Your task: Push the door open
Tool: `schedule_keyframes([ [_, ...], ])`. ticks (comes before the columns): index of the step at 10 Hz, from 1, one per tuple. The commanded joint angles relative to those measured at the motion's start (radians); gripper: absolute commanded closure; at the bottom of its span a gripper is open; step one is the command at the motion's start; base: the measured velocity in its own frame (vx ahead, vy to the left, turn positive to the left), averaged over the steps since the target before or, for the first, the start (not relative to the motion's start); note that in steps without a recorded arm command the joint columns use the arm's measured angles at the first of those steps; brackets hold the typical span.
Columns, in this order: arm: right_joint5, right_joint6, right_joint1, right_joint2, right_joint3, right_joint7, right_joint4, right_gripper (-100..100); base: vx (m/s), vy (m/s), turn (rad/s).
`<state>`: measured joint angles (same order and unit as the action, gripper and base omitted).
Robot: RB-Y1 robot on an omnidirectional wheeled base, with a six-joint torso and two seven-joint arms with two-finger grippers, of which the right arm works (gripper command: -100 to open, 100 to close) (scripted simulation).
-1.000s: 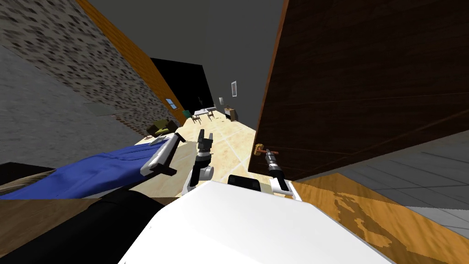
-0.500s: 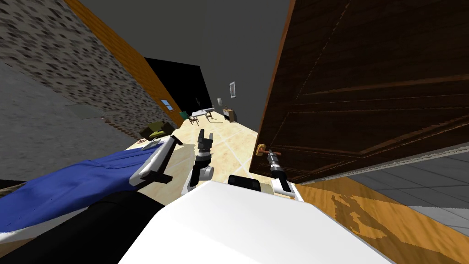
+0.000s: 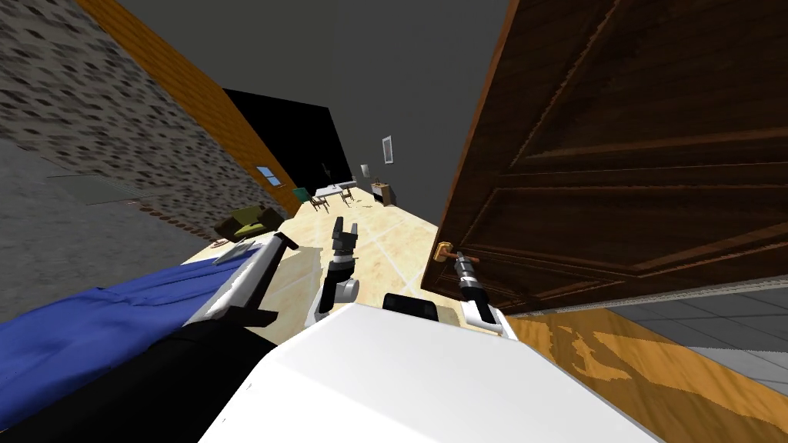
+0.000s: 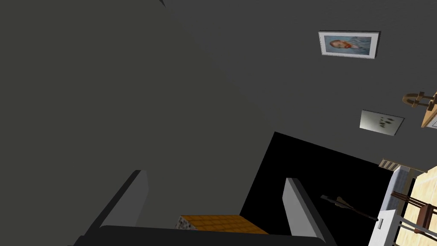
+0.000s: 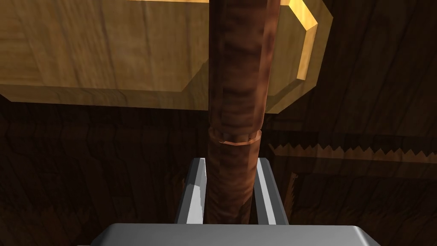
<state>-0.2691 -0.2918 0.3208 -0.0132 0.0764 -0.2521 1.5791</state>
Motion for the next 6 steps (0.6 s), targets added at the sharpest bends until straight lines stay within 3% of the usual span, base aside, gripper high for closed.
schedule_keyframes([
  [1,0.006,0.006,-0.001,0.001,0.02,0.0,0.015,100,0.169,0.12,-0.085],
  [4,0.017,0.006,-0.005,0.033,0.053,0.001,0.012,100,0.193,0.093,-0.096],
  [5,0.021,0.007,-0.007,0.052,0.064,0.001,0.011,100,0.197,0.074,-0.093],
  [6,0.018,0.009,-0.002,0.042,0.06,0.002,0.007,100,0.085,0.019,-0.041],
])
